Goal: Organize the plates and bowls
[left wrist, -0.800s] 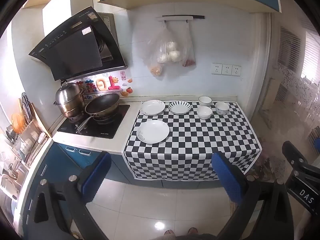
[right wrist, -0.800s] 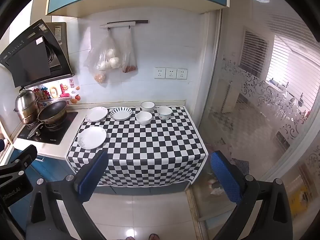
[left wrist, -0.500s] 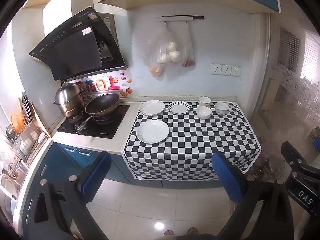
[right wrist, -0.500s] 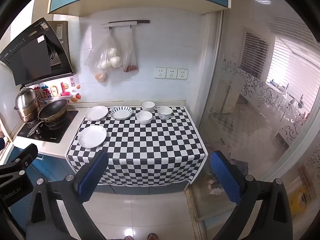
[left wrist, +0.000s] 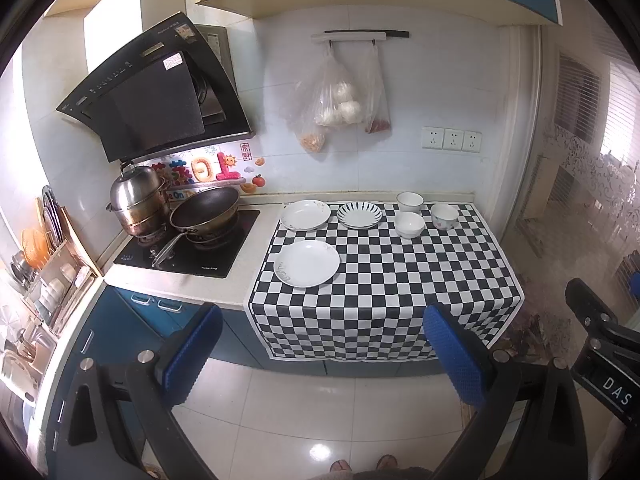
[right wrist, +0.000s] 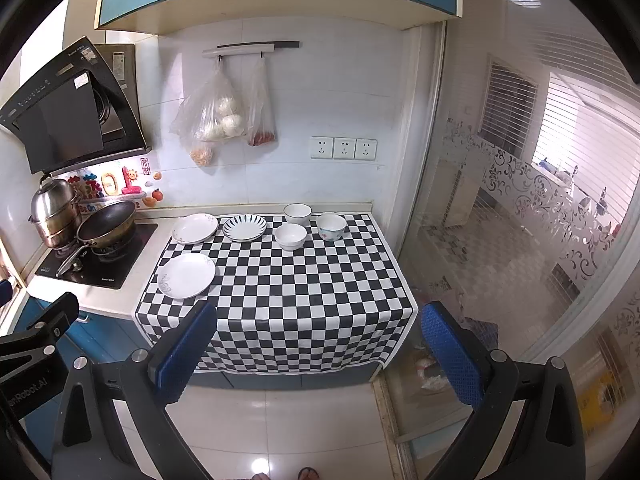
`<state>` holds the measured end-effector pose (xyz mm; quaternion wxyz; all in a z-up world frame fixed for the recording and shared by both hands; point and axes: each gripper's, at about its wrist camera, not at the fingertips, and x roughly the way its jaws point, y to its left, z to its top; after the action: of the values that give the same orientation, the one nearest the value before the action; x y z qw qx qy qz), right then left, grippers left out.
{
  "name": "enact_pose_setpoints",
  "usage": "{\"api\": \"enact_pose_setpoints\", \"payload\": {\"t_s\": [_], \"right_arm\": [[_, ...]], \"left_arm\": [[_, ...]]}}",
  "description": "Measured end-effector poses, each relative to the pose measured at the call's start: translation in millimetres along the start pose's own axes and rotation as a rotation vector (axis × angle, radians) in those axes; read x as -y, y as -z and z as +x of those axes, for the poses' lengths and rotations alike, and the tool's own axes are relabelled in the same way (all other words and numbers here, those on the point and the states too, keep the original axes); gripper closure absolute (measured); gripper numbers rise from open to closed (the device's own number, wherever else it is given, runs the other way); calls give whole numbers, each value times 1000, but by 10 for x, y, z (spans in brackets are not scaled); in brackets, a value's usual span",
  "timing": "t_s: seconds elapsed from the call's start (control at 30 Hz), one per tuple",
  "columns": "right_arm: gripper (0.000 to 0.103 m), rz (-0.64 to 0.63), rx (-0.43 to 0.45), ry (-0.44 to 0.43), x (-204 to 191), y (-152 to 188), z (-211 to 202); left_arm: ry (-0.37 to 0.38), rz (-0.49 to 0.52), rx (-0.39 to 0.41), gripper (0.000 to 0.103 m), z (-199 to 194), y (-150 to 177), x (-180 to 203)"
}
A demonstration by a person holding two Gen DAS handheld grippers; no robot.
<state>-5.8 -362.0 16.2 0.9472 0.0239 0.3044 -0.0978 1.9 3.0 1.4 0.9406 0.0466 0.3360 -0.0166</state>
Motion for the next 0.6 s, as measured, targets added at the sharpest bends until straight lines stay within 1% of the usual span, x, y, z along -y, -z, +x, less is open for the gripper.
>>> {"api": "enact_pose_setpoints", "payload": {"t_s": [0.6], "right_arm": [[0, 3, -3, 9, -10, 31, 15]], "left_arm": [[-1, 2, -1, 0, 32, -27, 0]]}}
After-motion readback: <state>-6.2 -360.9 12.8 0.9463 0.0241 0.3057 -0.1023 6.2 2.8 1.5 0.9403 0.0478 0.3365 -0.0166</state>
